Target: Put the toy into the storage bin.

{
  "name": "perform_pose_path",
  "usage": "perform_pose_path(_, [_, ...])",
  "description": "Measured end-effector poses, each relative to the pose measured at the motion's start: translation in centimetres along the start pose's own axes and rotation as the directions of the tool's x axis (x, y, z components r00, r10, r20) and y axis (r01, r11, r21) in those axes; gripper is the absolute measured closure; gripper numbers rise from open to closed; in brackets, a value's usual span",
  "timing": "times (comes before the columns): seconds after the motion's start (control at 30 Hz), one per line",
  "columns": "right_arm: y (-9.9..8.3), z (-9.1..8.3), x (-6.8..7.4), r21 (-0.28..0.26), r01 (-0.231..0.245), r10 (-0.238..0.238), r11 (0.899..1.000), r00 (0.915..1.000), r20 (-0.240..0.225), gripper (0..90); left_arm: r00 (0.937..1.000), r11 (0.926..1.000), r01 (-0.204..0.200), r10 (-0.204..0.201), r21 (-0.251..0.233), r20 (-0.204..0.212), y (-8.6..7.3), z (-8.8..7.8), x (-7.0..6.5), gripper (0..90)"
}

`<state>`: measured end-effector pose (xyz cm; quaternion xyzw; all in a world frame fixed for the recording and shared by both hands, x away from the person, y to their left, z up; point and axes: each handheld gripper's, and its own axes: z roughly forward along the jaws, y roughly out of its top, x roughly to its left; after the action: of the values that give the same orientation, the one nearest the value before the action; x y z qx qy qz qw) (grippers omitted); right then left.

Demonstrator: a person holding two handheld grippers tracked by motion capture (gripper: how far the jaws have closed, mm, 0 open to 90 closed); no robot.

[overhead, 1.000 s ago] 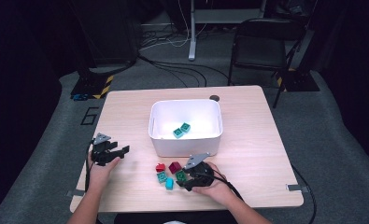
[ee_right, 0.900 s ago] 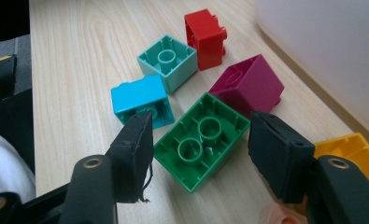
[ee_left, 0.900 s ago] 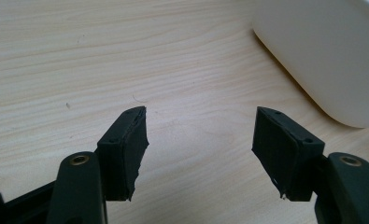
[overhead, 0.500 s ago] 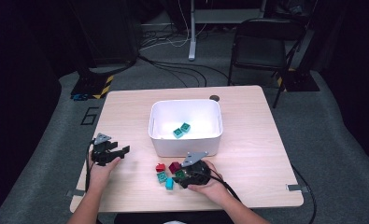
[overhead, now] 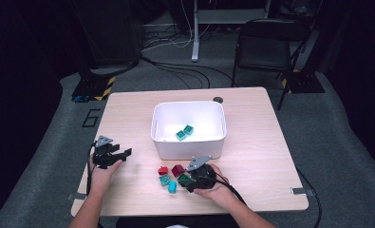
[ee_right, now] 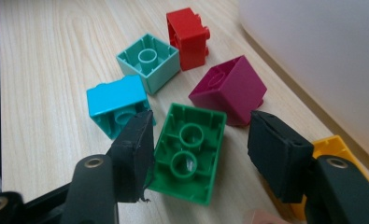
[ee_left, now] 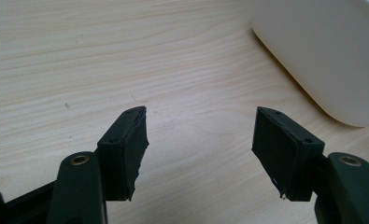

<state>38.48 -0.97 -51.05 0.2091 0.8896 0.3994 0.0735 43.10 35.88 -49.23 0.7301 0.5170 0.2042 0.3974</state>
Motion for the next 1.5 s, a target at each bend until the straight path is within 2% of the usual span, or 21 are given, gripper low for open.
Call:
perform_pose_path(0.1, [-0.2, 0.1, 0.0, 0.021, -0.009, 0.009, 1.0, 0.9997, -0.021, 50.6, 1.0, 1.0, 0.0, 0.0, 0.0, 0.001, 0.0, 0.0, 0.0, 35.1])
perform_pose_path(0.17, [-0.3, 0.2, 0.0, 0.032, 0.003, -0.003, 0.999, 0.9997, -0.026, 56.9, 1.0, 1.0, 0.002, -0.002, -0.001, 0.001, 0.0, 0.0, 0.0, 35.1])
perform_pose_path(0.4, [0.1, -0.1, 0.0, 0.028, 0.003, -0.002, 1.0, 0.9991, -0.043, 58.0, 1.0, 1.0, 0.002, -0.002, -0.002, 0.001, 0.0, 0.0, 0.0, 35.1])
perform_pose_path(0.43, [0.2, -0.3, 0.0, 0.021, -0.009, 0.01, 1.0, 0.9987, -0.049, 58.0, 1.0, 1.0, 0.004, -0.004, -0.005, 0.0, 0.0, 0.0, 0.0, 35.1])
perform_pose_path(0.73, [1.4, -2.0, -0.2, 0.0, -0.005, 0.005, 1.0, 0.997, -0.077, 58.0, 1.0, 1.0, 0.003, -0.003, 0.0, -0.001, 0.0, 0.0, 0.0, 35.1])
perform_pose_path(0.8, [1.7, -2.5, -0.4, -0.009, -0.018, 0.017, 1.0, 0.996, -0.087, 58.0, 1.0, 1.0, 0.001, -0.001, 0.001, -0.001, 0.0, 0.0, 0.0, 35.1])
perform_pose_path(1.5, [4.8, -6.1, -1.0, -0.033, 0.005, -0.009, 0.999, 0.9938, -0.11, 58.1, 1.0, 1.0, -0.001, 0.001, 0.0, -0.002, 0.0, 0.1, 0.0, 35.2])
